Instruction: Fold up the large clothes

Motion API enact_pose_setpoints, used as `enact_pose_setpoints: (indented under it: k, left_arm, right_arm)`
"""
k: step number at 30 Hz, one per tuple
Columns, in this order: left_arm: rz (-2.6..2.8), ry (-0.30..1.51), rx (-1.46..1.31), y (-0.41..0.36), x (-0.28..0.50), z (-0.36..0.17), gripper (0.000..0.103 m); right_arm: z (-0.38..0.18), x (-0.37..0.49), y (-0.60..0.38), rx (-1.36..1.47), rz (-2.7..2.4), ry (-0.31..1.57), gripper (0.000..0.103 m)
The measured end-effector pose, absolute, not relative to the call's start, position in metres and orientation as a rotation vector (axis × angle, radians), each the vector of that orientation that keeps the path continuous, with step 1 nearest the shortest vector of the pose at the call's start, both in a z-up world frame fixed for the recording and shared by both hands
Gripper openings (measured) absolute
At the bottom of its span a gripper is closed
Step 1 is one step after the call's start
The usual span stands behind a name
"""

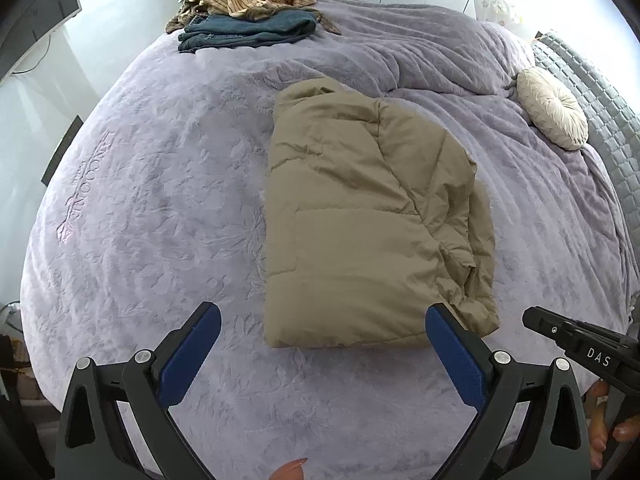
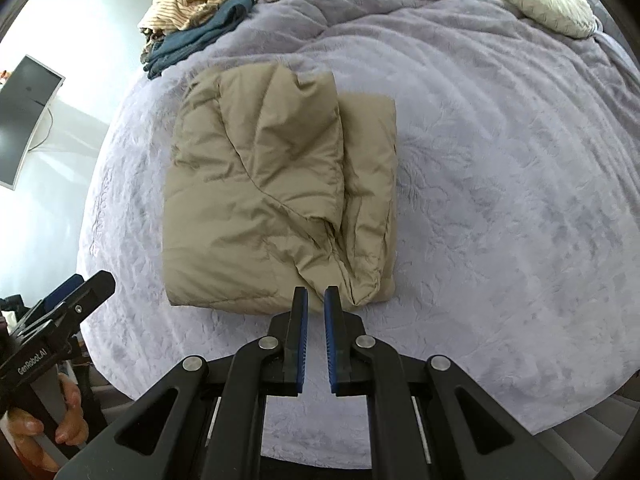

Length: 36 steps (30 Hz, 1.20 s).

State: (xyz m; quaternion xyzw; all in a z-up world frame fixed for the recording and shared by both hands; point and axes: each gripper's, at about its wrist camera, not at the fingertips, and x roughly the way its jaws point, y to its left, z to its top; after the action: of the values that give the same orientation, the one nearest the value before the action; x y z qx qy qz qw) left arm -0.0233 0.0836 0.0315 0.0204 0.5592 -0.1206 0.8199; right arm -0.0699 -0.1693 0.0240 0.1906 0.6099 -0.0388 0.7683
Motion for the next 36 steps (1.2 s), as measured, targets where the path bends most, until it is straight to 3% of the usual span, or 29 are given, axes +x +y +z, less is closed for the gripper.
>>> enact_pose_setpoints:
  k: [1,4,11,15,16,36]
  left_arm:
    - [-0.26,1.183,0.038,0.083,-0.024,0.035,0.102]
    - [-0.267,1.159,0.038,0.082,-0.028,0.042,0.102]
    - [-0.247,1.096,0.036,0.081,-0.032,0.063,0.102]
    - [-0.238,1.066,0.058,0.078,-0.036,0.074,0.102]
    - [-0.23,1.057,0.067,0.078,-0.037,0.077,0.102]
    - [-0.155,0.983,0.074,0.082,-0.039,0.102,0.102]
  right_arm:
    - [0.028,-0.07,-0.168,0.401,-0.086,1.315,0.016]
    - [0.038,-0.069,-0.165,0.357,-0.1,1.283,0.083]
    - [0.062,-0.064,-0.159,0.305,-0.099,1.226,0.084]
    - [0.08,-0.062,-0.155,0.273,-0.118,1.173,0.095]
    - [0.084,-0.061,-0.153,0.267,-0.121,1.161,0.103]
    - [0.108,-0.063,-0.156,0.234,-0.196,1.094,0.103]
